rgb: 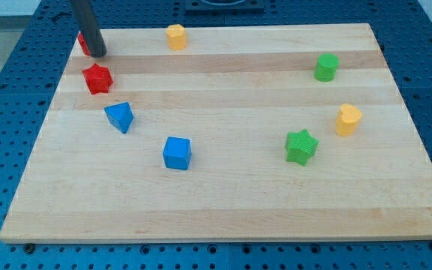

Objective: Move the yellow hexagon to the top left

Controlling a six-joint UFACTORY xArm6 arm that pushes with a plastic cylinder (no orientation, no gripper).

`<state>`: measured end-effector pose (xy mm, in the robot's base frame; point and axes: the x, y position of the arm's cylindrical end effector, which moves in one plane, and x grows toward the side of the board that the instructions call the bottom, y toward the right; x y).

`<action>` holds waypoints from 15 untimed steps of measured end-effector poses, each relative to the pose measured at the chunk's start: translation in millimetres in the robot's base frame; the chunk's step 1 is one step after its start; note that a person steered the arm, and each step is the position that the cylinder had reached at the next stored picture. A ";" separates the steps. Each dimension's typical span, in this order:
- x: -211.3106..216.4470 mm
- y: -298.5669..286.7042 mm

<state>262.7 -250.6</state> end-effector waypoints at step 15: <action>-24.3 143.6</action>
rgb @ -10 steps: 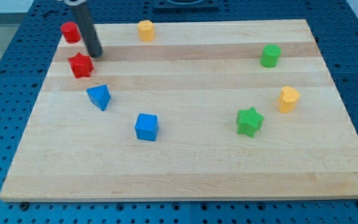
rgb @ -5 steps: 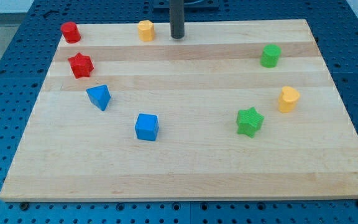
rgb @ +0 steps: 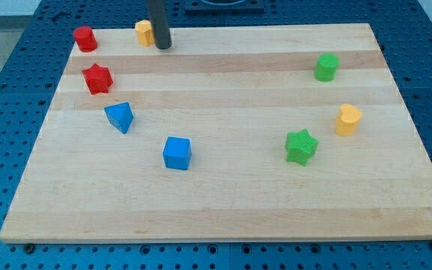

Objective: Move the yellow hexagon to the top left

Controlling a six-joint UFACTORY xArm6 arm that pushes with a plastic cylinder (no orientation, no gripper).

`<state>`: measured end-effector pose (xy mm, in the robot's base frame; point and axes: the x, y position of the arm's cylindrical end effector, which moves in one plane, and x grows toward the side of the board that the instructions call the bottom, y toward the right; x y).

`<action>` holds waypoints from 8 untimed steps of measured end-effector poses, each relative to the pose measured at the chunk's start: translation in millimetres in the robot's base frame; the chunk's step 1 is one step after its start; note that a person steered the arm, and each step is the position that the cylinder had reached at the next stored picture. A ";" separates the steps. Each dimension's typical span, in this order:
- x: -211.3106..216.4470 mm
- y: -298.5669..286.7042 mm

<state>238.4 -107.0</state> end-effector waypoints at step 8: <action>-45.1 -52.6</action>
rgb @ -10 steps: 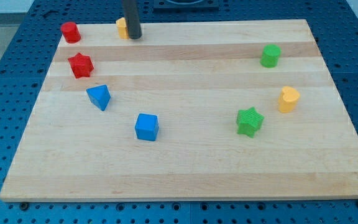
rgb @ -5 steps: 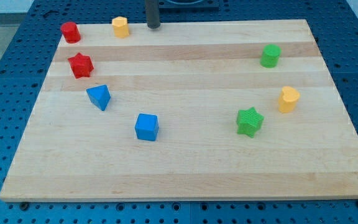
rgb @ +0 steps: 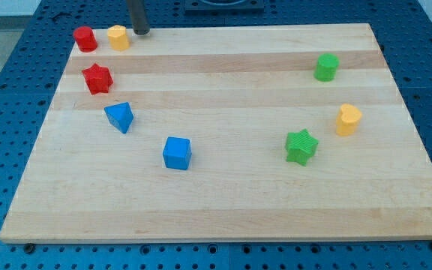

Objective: Move the yellow hexagon to the top left

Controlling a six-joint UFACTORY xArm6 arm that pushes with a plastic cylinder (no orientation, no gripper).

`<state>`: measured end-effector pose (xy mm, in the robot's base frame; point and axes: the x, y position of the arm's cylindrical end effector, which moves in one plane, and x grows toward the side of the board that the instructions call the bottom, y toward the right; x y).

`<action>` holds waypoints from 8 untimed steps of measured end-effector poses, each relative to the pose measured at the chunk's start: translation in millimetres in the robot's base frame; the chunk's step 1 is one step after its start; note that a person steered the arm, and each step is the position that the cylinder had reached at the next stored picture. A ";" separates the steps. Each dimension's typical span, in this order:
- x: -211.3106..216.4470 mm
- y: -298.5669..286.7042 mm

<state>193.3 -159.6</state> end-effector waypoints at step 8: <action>28.5 -39.6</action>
